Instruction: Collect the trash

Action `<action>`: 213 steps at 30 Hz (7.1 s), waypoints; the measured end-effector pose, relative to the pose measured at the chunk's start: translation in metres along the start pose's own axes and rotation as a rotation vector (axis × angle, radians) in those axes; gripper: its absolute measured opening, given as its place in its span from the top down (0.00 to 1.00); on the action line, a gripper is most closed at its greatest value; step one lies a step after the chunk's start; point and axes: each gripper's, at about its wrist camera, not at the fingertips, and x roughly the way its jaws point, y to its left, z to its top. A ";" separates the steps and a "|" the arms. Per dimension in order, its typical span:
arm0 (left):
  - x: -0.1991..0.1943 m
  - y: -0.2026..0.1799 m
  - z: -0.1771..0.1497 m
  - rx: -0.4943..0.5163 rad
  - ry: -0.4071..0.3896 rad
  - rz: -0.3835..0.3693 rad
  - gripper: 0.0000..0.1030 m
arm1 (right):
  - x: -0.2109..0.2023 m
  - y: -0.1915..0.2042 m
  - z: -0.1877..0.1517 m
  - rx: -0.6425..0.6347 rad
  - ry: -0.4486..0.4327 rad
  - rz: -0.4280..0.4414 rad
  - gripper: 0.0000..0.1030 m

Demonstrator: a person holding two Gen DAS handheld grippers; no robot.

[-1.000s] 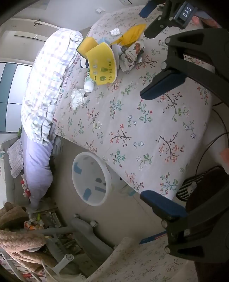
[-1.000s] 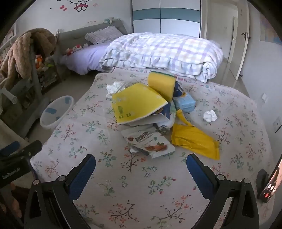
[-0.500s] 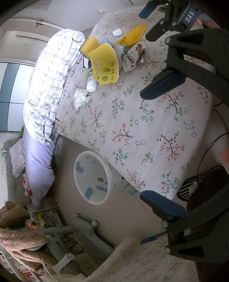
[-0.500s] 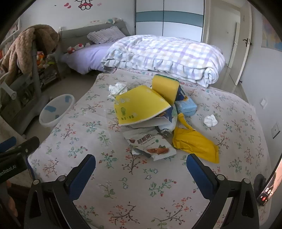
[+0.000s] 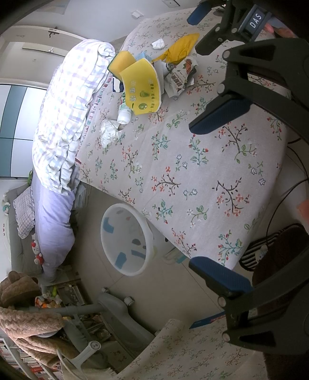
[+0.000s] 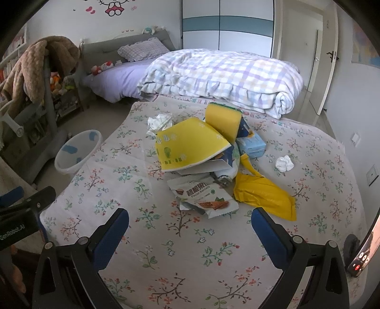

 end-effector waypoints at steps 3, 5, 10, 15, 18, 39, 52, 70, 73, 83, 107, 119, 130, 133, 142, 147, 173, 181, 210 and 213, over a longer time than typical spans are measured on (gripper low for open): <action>0.000 0.000 -0.001 0.002 0.000 0.000 0.01 | 0.000 0.000 0.000 0.000 0.000 -0.001 0.00; 0.000 0.000 0.001 0.002 0.000 0.000 0.01 | 0.000 0.000 -0.001 0.001 0.001 0.001 0.00; 0.000 0.000 -0.001 0.001 -0.002 -0.001 0.01 | 0.001 0.001 -0.001 0.002 0.003 0.002 0.00; 0.000 0.000 -0.002 0.001 -0.002 0.000 0.01 | 0.001 0.000 -0.001 0.001 0.002 0.002 0.00; 0.000 0.000 -0.001 0.001 -0.003 -0.001 0.01 | 0.001 0.001 -0.001 0.001 0.003 0.003 0.00; 0.000 0.001 -0.003 0.000 -0.003 0.000 0.01 | 0.002 0.000 -0.002 0.003 0.005 0.004 0.00; -0.007 -0.005 0.002 0.011 -0.018 -0.008 0.01 | 0.001 0.001 -0.004 0.012 0.002 0.007 0.00; 0.003 -0.021 0.043 0.124 0.059 -0.142 0.01 | -0.006 -0.092 0.058 0.117 0.116 -0.007 0.00; 0.012 -0.032 0.055 0.174 0.081 -0.166 0.01 | 0.011 -0.117 0.066 0.141 0.174 -0.037 0.00; 0.046 -0.085 0.074 0.335 0.094 -0.260 0.01 | 0.073 -0.178 0.065 0.268 0.313 -0.050 0.01; 0.104 -0.211 0.061 0.688 0.073 -0.257 0.01 | 0.111 -0.207 0.049 0.330 0.436 0.032 0.05; 0.105 -0.182 0.078 0.571 0.110 -0.268 0.06 | 0.107 -0.192 0.050 0.263 0.430 0.057 0.05; 0.089 -0.134 0.095 0.397 0.122 -0.318 0.06 | 0.133 -0.171 0.041 0.193 0.502 0.079 0.05; 0.088 -0.122 0.096 0.377 0.126 -0.317 0.06 | 0.140 -0.169 0.037 0.188 0.515 0.065 0.05; 0.083 -0.086 0.097 0.311 0.132 -0.310 0.06 | 0.140 -0.161 0.033 0.141 0.489 0.077 0.62; 0.080 -0.068 0.098 0.268 0.131 -0.316 0.06 | 0.133 -0.158 0.027 0.138 0.469 0.101 0.82; 0.093 0.074 0.119 -0.104 0.091 -0.239 0.06 | 0.031 -0.082 0.072 0.112 0.207 0.311 0.91; 0.130 0.115 0.123 -0.207 0.074 -0.197 0.06 | 0.062 -0.020 0.087 0.046 0.237 0.358 0.91; 0.120 0.192 0.101 -0.136 0.111 0.047 0.01 | 0.177 0.196 0.133 -0.100 0.283 0.438 0.90; 0.117 0.194 0.100 -0.123 0.106 0.052 0.01 | 0.186 0.206 0.138 -0.091 0.283 0.438 0.90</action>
